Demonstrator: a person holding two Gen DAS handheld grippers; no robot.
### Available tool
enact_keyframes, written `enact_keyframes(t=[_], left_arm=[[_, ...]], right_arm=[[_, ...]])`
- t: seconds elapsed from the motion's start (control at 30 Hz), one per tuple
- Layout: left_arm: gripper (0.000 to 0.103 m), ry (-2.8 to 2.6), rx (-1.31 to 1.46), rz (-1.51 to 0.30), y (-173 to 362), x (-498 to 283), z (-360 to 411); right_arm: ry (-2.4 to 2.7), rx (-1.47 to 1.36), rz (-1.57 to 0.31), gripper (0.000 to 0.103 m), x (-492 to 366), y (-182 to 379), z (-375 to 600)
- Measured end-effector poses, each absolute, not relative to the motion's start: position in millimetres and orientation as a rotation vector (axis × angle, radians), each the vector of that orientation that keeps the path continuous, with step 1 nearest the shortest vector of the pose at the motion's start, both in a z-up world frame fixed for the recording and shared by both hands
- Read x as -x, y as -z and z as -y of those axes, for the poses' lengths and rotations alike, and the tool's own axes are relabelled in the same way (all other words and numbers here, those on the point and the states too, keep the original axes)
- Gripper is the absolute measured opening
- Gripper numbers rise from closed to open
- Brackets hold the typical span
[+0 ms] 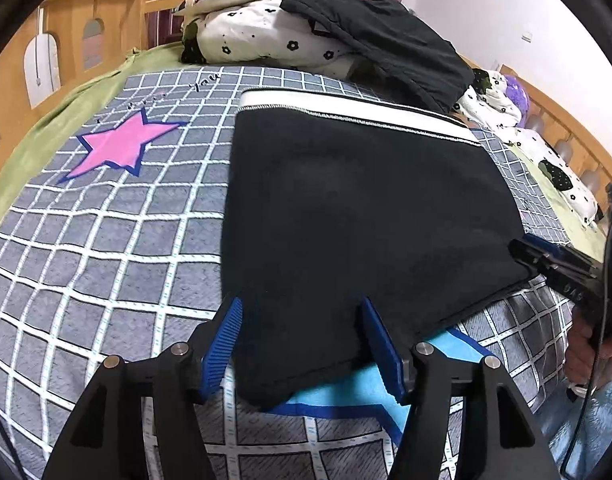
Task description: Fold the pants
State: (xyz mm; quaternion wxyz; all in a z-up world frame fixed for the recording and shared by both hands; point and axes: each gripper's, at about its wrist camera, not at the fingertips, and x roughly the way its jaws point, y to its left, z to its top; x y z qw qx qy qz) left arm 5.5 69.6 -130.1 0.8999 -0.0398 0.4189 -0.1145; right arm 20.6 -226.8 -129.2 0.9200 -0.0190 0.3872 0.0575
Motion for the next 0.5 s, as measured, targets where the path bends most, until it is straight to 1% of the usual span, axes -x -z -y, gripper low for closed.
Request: enact_keyframes(t=[0.1, 0.2, 0.4, 0.5], left_arm=[[0.06, 0.242, 0.059, -0.837, 120.8, -11.4, -67.3], [0.06, 0.237, 0.05, -0.831, 111.0, -34.4, -62.1], [0.06, 0.185, 0.031, -0.81, 97.2, -99.0, -53.2], [0.06, 0.144, -0.015, -0.789, 96.9, -132.8, -43.7]], right_arm=[[-0.149, 0.027, -0.743, 0.046, -22.9, 115.4, 227.0], [-0.168, 0.056, -0.683, 0.046, -38.0, 99.9, 219.6], [-0.166, 0.205, -0.613, 0.047, -107.8, 80.2, 198.8], [-0.142, 0.194, -0.638, 0.047, -143.8, 88.7, 201.6]])
